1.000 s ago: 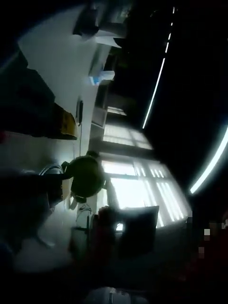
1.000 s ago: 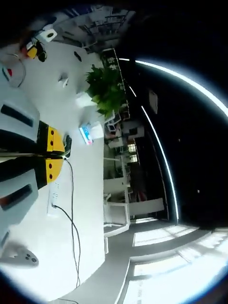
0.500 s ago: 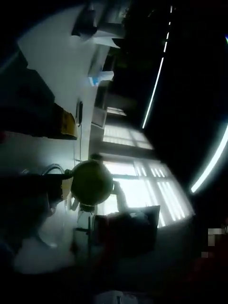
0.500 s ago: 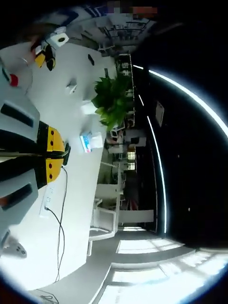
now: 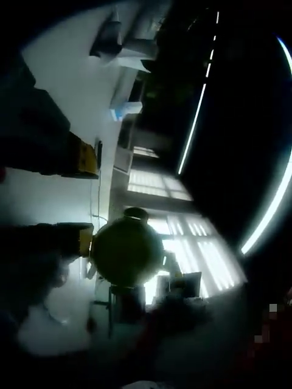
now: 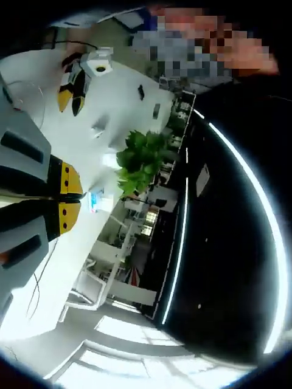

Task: Pick up the tomato from the tabletop place it into the food storage container close the lid and lock the latches

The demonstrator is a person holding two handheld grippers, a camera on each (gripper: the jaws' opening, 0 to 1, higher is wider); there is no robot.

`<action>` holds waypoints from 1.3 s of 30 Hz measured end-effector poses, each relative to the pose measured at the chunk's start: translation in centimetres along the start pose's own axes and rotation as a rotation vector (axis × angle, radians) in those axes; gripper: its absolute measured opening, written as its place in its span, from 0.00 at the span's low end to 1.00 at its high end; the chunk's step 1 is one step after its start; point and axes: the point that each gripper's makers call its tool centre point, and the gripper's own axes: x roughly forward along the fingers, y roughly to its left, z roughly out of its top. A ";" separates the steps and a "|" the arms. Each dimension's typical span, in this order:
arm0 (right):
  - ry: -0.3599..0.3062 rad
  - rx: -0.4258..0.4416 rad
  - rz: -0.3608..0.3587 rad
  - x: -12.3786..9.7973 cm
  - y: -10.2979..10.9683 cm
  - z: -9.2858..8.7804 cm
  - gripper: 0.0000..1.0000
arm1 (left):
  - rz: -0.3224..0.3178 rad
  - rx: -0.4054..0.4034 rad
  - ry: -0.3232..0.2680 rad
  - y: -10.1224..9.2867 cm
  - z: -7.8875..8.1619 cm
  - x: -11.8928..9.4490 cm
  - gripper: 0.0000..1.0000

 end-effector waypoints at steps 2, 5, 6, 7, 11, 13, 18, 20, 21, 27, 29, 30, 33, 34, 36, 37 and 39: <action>0.001 -0.025 0.003 -0.4 1.5 0.2 0.00 | 0.016 0.000 -0.010 0.4 0.2 -0.1 0.23; -0.013 -0.061 0.011 -0.7 2.7 0.5 0.00 | 0.030 0.002 -0.022 0.7 0.5 -0.3 0.23; -0.013 -0.046 0.015 -0.9 3.1 0.5 0.00 | 0.032 0.002 -0.023 0.8 0.6 -0.3 0.23; -0.014 -0.039 0.022 -1.0 3.6 0.5 0.00 | 0.034 0.002 -0.024 0.8 0.6 -0.3 0.23; -0.039 -0.189 0.020 -1.4 5.8 0.5 0.00 | 0.045 0.005 -0.035 1.0 0.9 -0.4 0.23; -0.044 -0.208 0.028 -1.9 7.3 0.3 0.00 | 0.057 0.010 -0.037 1.3 0.9 -0.5 0.23; -0.077 -0.358 0.013 -2.9 9.6 0.5 0.00 | 0.078 0.001 -0.041 1.9 1.0 -0.6 0.23; -0.085 -0.379 0.020 -3.3 10.5 0.4 0.00 | 0.076 -0.003 -0.052 1.8 1.3 -0.7 0.23; -0.086 -0.388 0.020 -3.4 10.7 0.3 0.00 | 0.073 -0.003 -0.064 1.7 1.6 -0.8 0.23; -0.101 -0.402 0.020 -3.7 11.1 0.4 0.00 | 0.075 -0.062 -0.096 2.0 2.4 -1.3 0.28; -0.109 -0.454 0.028 -3.4 11.5 0.3 0.00 | 0.077 -0.058 -0.079 2.1 2.2 -1.7 0.28; -0.115 -0.475 0.027 -3.4 11.7 0.2 0.00 | 0.061 -0.089 -0.069 1.8 2.0 -1.8 0.28; -0.119 -0.497 0.026 -3.4 12.1 -0.1 0.00 | -0.037 -0.108 -0.010 0.0 1.1 -2.6 0.26; -0.116 -0.500 0.027 -3.4 12.1 -0.1 0.00 | -0.073 -0.096 -0.004 -0.8 1.1 -2.9 0.26; -0.115 -0.508 0.027 -3.5 12.2 -0.2 0.00 | -0.140 -0.053 0.006 -2.4 1.3 -3.5 0.26; -0.115 -0.513 0.028 -3.3 10.7 1.2 0.00 | -0.172 -0.052 0.014 -3.2 1.4 -3.8 0.26; -0.113 -0.524 0.036 -3.3 10.6 1.4 0.00 | -0.232 -0.021 0.032 -4.5 1.6 -4.4 0.29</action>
